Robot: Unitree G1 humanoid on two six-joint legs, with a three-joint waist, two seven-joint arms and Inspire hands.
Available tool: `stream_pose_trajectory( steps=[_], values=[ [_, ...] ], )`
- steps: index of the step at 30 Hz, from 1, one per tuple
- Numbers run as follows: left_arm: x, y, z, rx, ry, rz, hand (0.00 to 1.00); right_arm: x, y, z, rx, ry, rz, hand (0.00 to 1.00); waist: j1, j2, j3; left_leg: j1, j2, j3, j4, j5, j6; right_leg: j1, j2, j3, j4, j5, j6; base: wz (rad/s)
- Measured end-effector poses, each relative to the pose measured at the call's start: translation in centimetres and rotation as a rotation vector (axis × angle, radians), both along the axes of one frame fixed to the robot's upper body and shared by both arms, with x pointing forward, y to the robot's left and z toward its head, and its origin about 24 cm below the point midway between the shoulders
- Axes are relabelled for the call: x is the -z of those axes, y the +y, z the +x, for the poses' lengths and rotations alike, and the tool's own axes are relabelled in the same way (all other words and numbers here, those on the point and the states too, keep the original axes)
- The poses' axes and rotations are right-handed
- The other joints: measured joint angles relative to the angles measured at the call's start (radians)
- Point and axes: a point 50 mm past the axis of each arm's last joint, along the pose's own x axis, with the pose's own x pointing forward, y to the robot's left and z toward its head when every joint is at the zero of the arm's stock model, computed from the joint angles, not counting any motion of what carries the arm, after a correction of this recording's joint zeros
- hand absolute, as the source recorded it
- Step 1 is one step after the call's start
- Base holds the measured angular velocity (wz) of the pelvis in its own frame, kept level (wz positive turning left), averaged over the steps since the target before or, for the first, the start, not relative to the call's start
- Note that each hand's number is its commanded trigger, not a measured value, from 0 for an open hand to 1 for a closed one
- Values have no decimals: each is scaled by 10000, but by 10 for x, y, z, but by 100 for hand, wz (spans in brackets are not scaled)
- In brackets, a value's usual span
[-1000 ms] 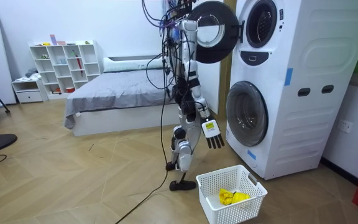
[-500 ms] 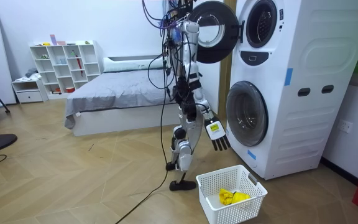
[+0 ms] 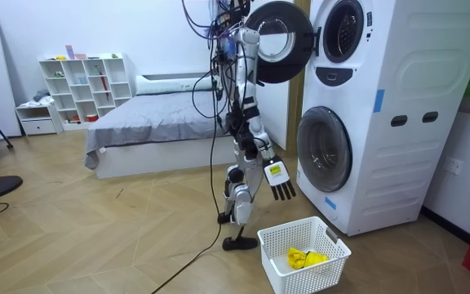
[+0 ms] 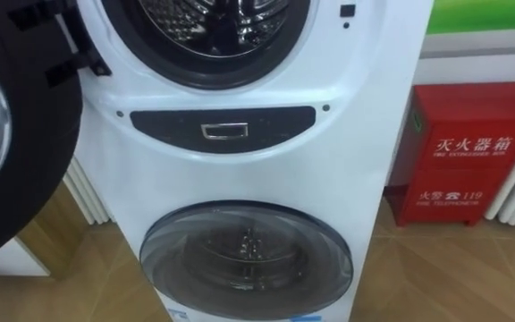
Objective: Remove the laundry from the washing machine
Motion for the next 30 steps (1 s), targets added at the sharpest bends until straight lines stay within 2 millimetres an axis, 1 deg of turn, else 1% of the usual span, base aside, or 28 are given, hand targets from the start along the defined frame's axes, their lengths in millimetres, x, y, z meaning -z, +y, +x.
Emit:
stream_pose_trajectory(
  steps=[1, 3, 7, 8, 10, 11, 12, 14, 15, 17, 19, 20, 21, 22, 23, 26, 28, 30],
  values=[
    [-1, 0, 0, -35, -14, 60, 0, 0, 0, -1, 11, 45, 12, 0, 0, -3, -1, 2, -4, -18, 7, 0, 0, 2, -2, -12, 1, -6, 5, 9],
    [-6, -1, 1, -63, -45, 182, 0, 1, 1, -4, 13, 153, 145, 0, 3, -39, 24, -11, -16, -100, 43, 1, 1, 1, -6, -61, -1, -7, 8, 9],
    [-10, -2, 1, -39, 9, 409, 0, 1, 1, -6, 4, 150, 275, 0, 100, -60, 29, -25, -13, -162, 43, 1, 1, 3, 1, -131, -2, -8, 10, 3],
    [-13, -2, 2, 25, 100, 666, 0, 1, 1, -6, -28, 152, 329, 0, 126, -80, 49, -25, -10, -172, 41, 2, 1, 4, 3, -152, -5, -8, 10, 6],
    [-18, -4, 5, 133, 228, 1119, 0, 1, 3, -4, -160, 165, 357, 0, 118, -141, 80, -130, -14, -261, 61, 1, 0, -38, 0, -209, -27, -9, 11, 12],
    [-22, -5, 7, 198, 243, 1283, 0, 1, 3, -2, -188, 143, 358, 0, 125, -206, 82, -240, -24, -327, 69, 1, 0, -102, -5, -237, -58, -9, 11, 17],
    [-27, -7, 10, 267, 282, 1504, 0, 1, 3, -1, -223, 127, 349, 0, 140, -263, 59, -325, -42, -427, 110, 1, 0, -127, -11, -304, -85, -8, 11, 20],
    [-33, -10, 14, 366, 481, 1978, 0, 2, 3, -2, -307, 237, 327, 0, 150, -340, 81, -355, -58, -549, 159, 1, 0, -90, -16, -320, -86, -5, 13, 23],
    [-36, -11, 15, 396, 535, 2150, 0, 2, 3, -3, -321, 317, 312, 0, 159, -372, 102, -354, -72, -595, 172, 1, 0, -53, -20, -311, -90, -3, 14, 21],
    [-38, -12, 16, 425, 571, 2286, 0, 3, 5, -4, -331, 404, 350, 0, 151, -385, 112, -359, -90, -707, 191, -4, 8, -2, -27, -328, -120, 18, 41, 17],
    [-41, -16, 18, 479, 596, 2358, 0, 4, 7, -7, -342, 492, 445, 0, 140, -392, 117, -400, -112, -799, 217, -13, 24, 20, -38, -394, -117, 18, 43, 21],
    [-44, -20, 18, 553, 641, 2518, 0, 6, 10, -7, -328, 491, 574, 0, 116, -418, 137, -462, -134, -917, 236, -19, 34, 19, -54, -490, -123, 27, 57, 29],
    [-50, -24, 20, 738, 591, 2760, 0, 7, 14, -7, -299, 491, 716, 0, 133, -453, 162, -524, -153, -1026, 277, -20, 38, 25, -60, -491, -123, 40, 72, 36],
    [-53, -26, 22, 821, 568, 2931, 0, 8, 15, -9, -259, 556, 803, 0, 147, -465, 170, -584, -162, -1091, 333, -27, 50, 32, -63, -471, -123, 52, 79, 47],
    [-61, -30, 24, 971, 536, 3304, 0, 10, 18, -13, -199, 718, 962, 0, 151, -478, 188, -688, -182, -1250, 430, -34, 62, 42, -76, -427, -111, 70, 103, 46],
    [-64, -37, 24, 1333, 692, 3562, 0, 11, 21, -2, -272, 538, 1192, 0, 163, -481, 203, -831, -182, -1316, 575, -57, 102, 29, -81, -196, -131, 83, 121, 20],
    [-65, -41, 26, 1535, 680, 3580, 0, 12, 24, 3, -396, 447, 1271, 0, 156, -479, 206, -911, -247, -1437, 669, -60, 107, 31, -85, -205, -127, 101, 137, 17],
    [-67, -52, 22, 1885, 538, 3629, 0, 13, 27, 4, -665, 504, 1438, 0, 58, -500, 221, -1083, -315, -1635, 769, -61, 137, -8, -124, -187, -141, 104, 143, 27]
  ],
)
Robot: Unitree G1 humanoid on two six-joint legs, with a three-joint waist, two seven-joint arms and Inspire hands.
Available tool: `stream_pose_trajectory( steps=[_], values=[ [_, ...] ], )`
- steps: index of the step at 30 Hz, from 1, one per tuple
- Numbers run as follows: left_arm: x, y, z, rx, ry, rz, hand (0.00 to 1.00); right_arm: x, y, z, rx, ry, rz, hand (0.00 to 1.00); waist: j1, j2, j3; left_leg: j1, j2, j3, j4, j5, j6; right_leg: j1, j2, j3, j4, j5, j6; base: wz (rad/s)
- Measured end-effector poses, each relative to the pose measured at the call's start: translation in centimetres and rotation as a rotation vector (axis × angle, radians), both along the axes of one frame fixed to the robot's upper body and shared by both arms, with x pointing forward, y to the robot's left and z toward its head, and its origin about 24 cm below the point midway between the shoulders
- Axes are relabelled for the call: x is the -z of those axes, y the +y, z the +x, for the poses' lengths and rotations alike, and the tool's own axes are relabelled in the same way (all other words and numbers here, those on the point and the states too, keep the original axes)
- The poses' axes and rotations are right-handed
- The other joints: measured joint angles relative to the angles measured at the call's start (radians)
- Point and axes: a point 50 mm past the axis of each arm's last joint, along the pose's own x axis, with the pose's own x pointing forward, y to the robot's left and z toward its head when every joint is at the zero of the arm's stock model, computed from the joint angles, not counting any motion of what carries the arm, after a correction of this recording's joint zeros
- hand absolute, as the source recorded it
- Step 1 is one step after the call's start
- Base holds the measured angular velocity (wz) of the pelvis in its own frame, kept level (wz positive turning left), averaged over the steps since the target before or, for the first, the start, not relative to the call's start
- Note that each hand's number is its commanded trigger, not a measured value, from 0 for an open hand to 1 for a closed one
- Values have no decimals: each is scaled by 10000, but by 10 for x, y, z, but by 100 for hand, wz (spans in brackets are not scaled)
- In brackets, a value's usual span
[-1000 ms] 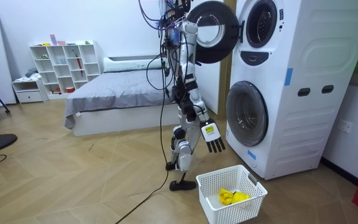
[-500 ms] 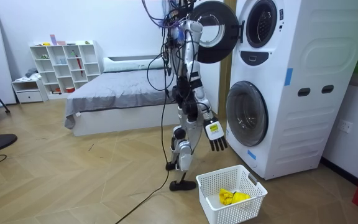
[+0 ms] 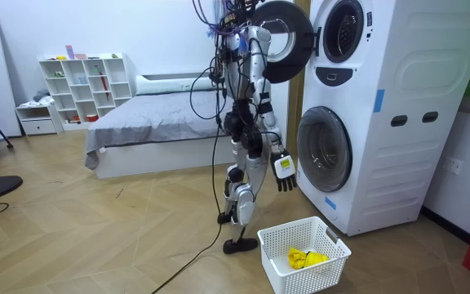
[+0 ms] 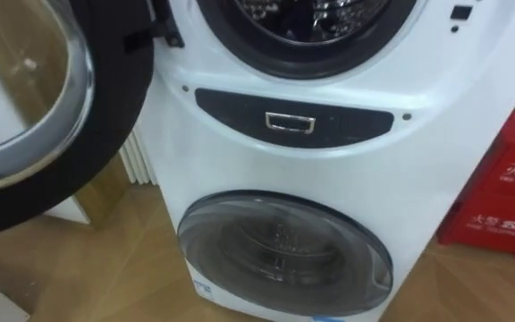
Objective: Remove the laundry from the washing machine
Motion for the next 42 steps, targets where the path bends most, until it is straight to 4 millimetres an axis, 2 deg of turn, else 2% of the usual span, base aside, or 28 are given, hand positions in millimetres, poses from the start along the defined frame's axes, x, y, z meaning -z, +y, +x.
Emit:
stream_pose_trajectory(
  steps=[5, 13, 19, 24, 28, 33, 37, 42],
  values=[
    [2, -25, -9, 739, -27, -133, 0, 2, 4, -3, -202, 291, 222, 0, 0, 30, 20, -110, -53, -116, 125, 20, 78, -5, -90, -11, 8, 17, 30, 11],
    [7, -46, -3, 1913, 152, -466, 0, 2, 6, 5, -408, 125, 306, 0, -48, 69, 48, -440, -149, -183, 440, 78, 138, -75, -130, -19, -2, 53, 99, 4],
    [7, -61, 2, 2924, 238, -574, 0, 3, 8, 16, -503, -79, 362, 0, -163, 58, 59, -728, -196, -230, 451, 385, 147, -364, -170, 4, 3, 22, 251, 4],
    [10, -86, 1, 4296, 461, -810, 0, 3, 10, 19, -774, -180, 379, 0, -205, -14, 27, -738, -221, -210, 383, 582, 188, -403, -209, 4, 15, 104, 398, 0],
    [15, -104, 4, 5300, 576, -1124, 0, 3, 14, 27, -986, -429, 445, 0, -207, -57, 11, -670, -246, -157, 107, 826, 193, -495, -256, 68, 15, 206, 419, -5],
    [25, -134, 5, 6945, 753, -1881, 0, 3, 17, 32, -871, -632, 506, 0, -401, -107, -10, -656, -254, -104, -71, 1009, 144, -605, -269, 133, 30, 311, 388, -2],
    [26, -148, 4, 7984, 779, -2063, 0, 4, 20, 34, -855, -692, 591, 0, -487, -121, -13, -656, -219, -7, -63, 1070, 133, -679, -242, 212, 39, 378, 363, -8],
    [27, -165, 5, 8937, 729, -2161, 0, 3, 24, 42, -1134, -905, 676, 0, -877, -138, -6, -670, -175, 236, -140, 1067, 128, -885, -175, 545, 199, 382, 355, -16]
  ],
)
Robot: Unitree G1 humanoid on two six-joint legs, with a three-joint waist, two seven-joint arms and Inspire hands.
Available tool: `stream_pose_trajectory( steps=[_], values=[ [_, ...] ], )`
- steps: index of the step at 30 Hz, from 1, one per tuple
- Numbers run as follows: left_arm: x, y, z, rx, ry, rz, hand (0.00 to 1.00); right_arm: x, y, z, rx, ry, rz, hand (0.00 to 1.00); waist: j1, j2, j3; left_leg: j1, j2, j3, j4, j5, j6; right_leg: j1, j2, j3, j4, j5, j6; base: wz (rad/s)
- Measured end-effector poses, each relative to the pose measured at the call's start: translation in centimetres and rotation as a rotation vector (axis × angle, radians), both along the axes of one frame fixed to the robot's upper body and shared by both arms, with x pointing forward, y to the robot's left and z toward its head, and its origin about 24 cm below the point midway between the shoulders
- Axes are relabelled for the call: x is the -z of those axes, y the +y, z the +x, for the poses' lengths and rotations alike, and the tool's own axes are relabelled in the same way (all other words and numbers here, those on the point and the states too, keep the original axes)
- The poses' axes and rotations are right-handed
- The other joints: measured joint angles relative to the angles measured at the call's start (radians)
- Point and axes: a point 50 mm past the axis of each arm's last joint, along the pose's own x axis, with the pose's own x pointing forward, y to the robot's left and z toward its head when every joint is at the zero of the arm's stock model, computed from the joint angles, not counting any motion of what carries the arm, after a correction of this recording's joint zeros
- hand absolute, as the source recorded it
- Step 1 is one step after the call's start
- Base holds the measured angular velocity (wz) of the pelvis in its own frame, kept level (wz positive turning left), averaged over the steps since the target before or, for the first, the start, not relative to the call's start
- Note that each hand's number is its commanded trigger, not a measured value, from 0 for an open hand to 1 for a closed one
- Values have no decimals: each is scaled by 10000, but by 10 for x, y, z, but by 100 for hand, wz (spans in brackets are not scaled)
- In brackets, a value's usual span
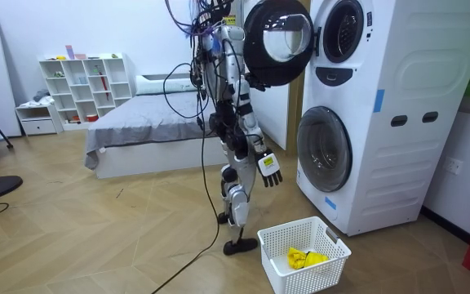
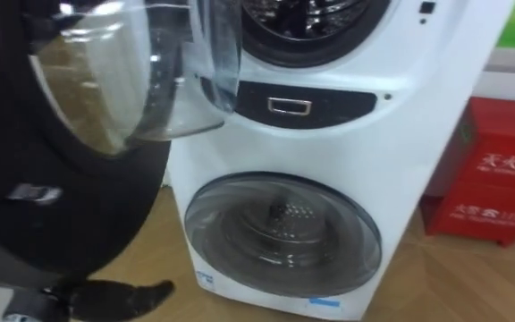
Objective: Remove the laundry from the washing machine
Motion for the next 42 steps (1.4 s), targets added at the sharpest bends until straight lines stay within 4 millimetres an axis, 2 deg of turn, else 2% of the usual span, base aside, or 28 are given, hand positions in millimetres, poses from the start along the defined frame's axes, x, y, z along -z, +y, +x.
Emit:
stream_pose_trajectory(
  steps=[5, 7, 9, 13, 16, 18, 20, 23, 26, 28, 30, 31, 33, 34, 36, 37, 38, 39, 40, 41, 42],
  values=[
    [-2, -9, 1, 327, -228, -354, 0, 0, 3, 2, -197, 6, 45, 0, -395, -49, -21, 169, 16, 274, -204, -5, 2, -93, 10, 320, -3, 44, 52, -23],
    [-3, -15, 2, 581, -296, -450, 0, 1, 5, 4, -230, -38, 91, 0, -446, -98, -23, 303, 34, 433, -349, -8, 1, -107, 32, 537, -5, 28, 49, -27],
    [-4, -24, 5, 885, -420, -595, 0, 1, 7, 9, -320, -91, 135, 0, -543, -166, -14, 503, 71, 721, -525, -21, 37, -105, 29, 728, -16, 10, 28, -35],
    [-9, -43, 10, 1664, -800, -526, 0, 2, 13, 11, -523, -113, 248, 0, -817, -282, 17, 783, 102, 964, -773, -138, 37, -7, 35, 860, -44, 1, -96, -21],
    [-17, -72, 13, 3111, -1161, -753, 0, 2, 15, 16, -574, -208, 300, 0, -964, -271, 13, 956, 145, 1249, -866, -294, 41, 38, 60, 1061, -61, -21, -103, -28],
    [-25, -93, 16, 4296, -1610, -506, 0, 2, 20, 22, -745, -331, 376, 0, -1309, -248, 0, 1021, 171, 1393, -865, -365, 36, 55, 72, 1038, -55, -30, -101, -25],
    [-31, -105, 21, 4916, -1907, -419, 0, 2, 23, 25, -904, -391, 389, 0, -1554, -244, 0, 1056, 185, 1556, -864, -383, 25, 70, 73, 1046, -46, -29, -102, -27],
    [-24, -113, 29, 5283, -1649, -321, 0, 0, 25, 31, -1209, -650, 360, 0, -1809, -177, -38, 1164, 215, 1907, -829, -417, 12, 50, 70, 1053, -46, -28, -103, -39],
    [1, -110, 35, 5089, -599, -1, 0, 0, 22, 28, -1177, -550, 320, 0, -1806, -65, -46, 1307, 309, 2078, -832, -548, -61, 41, 153, 1046, -44, -27, -105, -33],
    [21, -104, 36, 4888, 233, 255, 0, 0, 22, 28, -1121, -488, 332, 0, -1804, -4, -40, 1337, 397, 2068, -839, -664, -91, 33, 236, 976, -48, -38, -124, -8],
    [54, -92, 32, 4533, 1575, 858, 0, -1, 22, 28, -1069, -517, 342, 0, -1771, -7, -36, 1361, 422, 2053, -870, -666, -92, 58, 253, 857, -45, -40, -127, 8],
    [65, -88, 29, 4419, 1997, 982, 0, 0, 21, 25, -1013, -472, 343, 0, -1735, -9, -35, 1395, 428, 2054, -900, -665, -92, 74, 260, 839, -45, -42, -129, 0],
    [113, -62, 8, 3578, 4063, 1473, 0, 0, 21, 23, -778, -426, 415, 0, -1577, -75, -2, 1628, 427, 2060, -1051, -674, -106, 237, 276, 825, -48, -116, -241, -5],
    [127, -53, 0, 3249, 4685, 1619, 0, 0, 20, 21, -639, -380, 442, 0, -1516, -89, -9, 1653, 430, 2058, -1058, -684, -123, 262, 279, 808, -49, -134, -261, 0],
    [172, -3, -40, 1108, 7291, 1786, 0, 2, 18, 9, 29, -185, 603, 0, -1185, -188, -56, 1694, 483, 2050, -1069, -776, -186, 209, 339, 773, -66, -210, -310, -2],
    [180, 13, -54, 346, 7895, 1835, 0, 3, 19, 5, 202, -100, 659, 0, -1108, -219, -94, 1706, 503, 2043, -1067, -787, -204, 216, 360, 764, -71, -212, -318, -6],
    [193, 44, -83, -1377, 9049, 1754, 0, 4, 20, -1, 568, 22, 759, 0, -882, -297, -139, 1761, 545, 2048, -1070, -809, -241, 249, 399, 726, -62, -219, -334, -5],
    [201, 72, -116, -3190, 10099, 1600, 0, 5, 19, -8, 846, 215, 808, 0, -631, -303, -144, 1835, 578, 2061, -1079, -844, -273, 310, 432, 727, -72, -237, -363, -6],
    [202, 83, -129, -3848, 10454, 1729, 0, 6, 18, -12, 948, 289, 815, 0, -577, -347, -174, 1865, 591, 2061, -1072, -869, -288, 365, 444, 727, -108, -239, -368, 0],
    [203, 100, -159, -4962, 11185, 2073, 0, 6, 17, -17, 1093, 404, 816, 0, -386, -347, -224, 1915, 620, 2062, -1058, -930, -309, 449, 466, 725, -184, -236, -374, 0],
    [203, 109, -187, -5652, 11970, 2444, 0, 6, 14, -21, 1262, 466, 822, 0, -235, -310, -202, 2041, 633, 2060, -1053, -997, -308, 585, 475, 717, -218, -238, -372, 0]
  ],
)
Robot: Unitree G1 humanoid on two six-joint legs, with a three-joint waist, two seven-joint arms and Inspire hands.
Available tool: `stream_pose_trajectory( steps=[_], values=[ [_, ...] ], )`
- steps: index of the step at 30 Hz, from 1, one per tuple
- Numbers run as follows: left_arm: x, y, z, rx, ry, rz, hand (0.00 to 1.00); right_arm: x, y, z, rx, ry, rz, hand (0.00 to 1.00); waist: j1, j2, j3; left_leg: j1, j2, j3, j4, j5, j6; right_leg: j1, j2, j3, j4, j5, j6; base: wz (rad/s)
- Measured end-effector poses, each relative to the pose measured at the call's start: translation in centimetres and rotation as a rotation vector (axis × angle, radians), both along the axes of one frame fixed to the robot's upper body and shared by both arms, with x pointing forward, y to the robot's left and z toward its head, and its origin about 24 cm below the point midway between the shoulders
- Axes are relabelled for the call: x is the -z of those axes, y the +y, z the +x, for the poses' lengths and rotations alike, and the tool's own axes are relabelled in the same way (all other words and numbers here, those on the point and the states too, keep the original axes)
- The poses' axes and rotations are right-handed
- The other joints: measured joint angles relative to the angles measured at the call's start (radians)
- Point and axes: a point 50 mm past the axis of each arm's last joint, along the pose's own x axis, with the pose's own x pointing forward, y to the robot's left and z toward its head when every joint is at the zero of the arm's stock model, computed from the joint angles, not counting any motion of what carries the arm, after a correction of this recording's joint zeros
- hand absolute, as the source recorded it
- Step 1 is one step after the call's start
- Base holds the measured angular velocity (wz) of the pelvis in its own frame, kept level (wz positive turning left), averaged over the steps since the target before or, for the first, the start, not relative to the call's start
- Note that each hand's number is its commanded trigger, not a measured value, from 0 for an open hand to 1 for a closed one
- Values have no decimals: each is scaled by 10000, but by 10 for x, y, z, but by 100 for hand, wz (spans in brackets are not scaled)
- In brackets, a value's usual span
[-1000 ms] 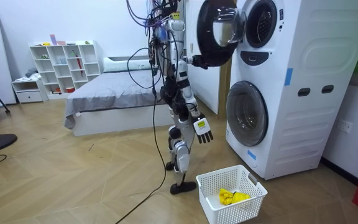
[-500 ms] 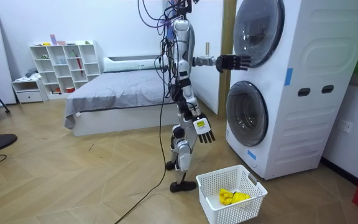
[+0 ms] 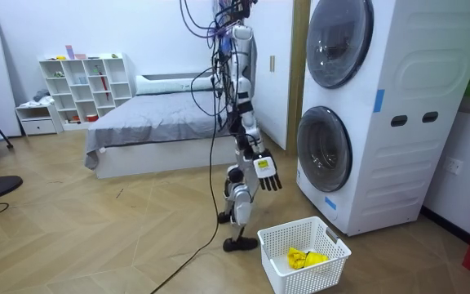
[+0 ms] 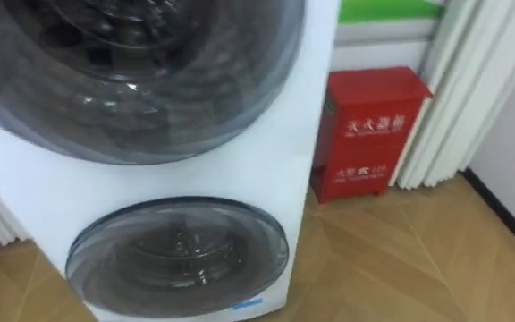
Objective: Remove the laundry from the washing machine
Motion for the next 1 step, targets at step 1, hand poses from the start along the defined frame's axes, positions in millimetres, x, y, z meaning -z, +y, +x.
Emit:
stream_pose_trajectory(
  steps=[1],
  values=[
    [0, 1, -13, -195, 416, 105, 0, 0, -1, -1, 74, 41, -4, 0, 59, 37, 2, 69, 3, 3, -1, -31, 2, 70, 0, -30, -1, -2, 4, 0]
  ],
)
